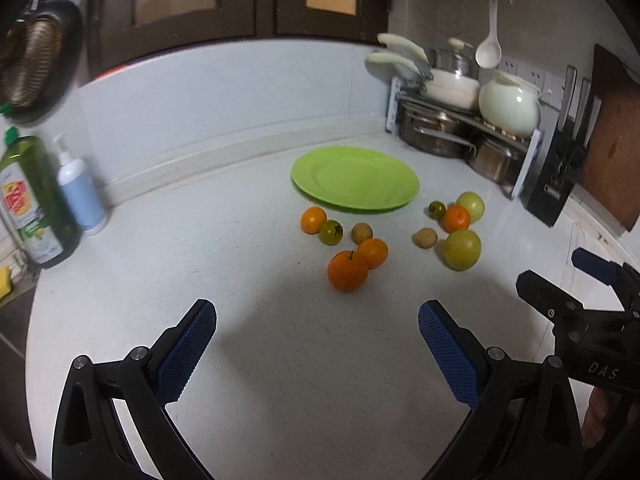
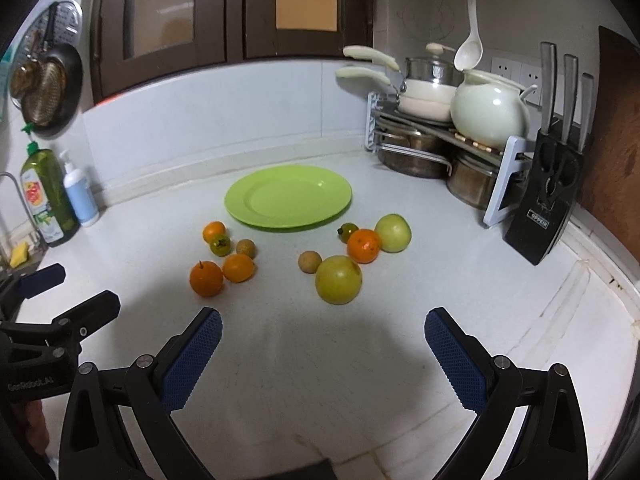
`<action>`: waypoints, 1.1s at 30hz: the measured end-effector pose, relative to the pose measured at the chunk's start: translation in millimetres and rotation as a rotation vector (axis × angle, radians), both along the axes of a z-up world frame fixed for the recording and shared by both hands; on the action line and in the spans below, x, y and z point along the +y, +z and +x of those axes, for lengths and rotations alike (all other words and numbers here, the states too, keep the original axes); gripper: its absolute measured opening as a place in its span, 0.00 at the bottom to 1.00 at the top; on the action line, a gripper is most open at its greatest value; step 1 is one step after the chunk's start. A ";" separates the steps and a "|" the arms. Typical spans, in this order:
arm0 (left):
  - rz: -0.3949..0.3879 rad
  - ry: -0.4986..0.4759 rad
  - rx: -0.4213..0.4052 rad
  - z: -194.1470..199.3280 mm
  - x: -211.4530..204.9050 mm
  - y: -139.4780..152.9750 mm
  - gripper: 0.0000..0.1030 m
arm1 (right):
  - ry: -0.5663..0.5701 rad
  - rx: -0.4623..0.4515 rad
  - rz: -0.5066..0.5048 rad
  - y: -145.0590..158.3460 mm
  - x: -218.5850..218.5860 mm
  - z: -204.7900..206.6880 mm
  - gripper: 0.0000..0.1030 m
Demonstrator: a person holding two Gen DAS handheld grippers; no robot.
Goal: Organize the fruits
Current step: 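Grasp the orange with the left tool while the right tool grasps the pomelo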
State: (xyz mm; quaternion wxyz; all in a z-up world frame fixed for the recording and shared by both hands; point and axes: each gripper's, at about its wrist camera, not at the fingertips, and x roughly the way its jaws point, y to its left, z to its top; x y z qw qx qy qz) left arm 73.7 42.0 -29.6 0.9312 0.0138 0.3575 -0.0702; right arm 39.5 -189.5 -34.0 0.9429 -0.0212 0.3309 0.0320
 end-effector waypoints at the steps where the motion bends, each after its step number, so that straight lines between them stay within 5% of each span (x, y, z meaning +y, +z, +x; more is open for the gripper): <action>1: 0.003 -0.014 0.007 4.4 1.1 -1.4 1.00 | -0.006 0.006 -0.001 -1.8 1.8 2.8 0.99; 11: 0.036 -0.142 0.085 52.5 -5.8 -24.8 0.93 | -0.053 0.083 -0.015 -23.8 10.4 36.2 0.95; 33: 0.035 -0.096 0.219 112.7 -44.2 -64.8 0.51 | 0.070 0.258 0.045 -70.5 -23.7 119.5 0.64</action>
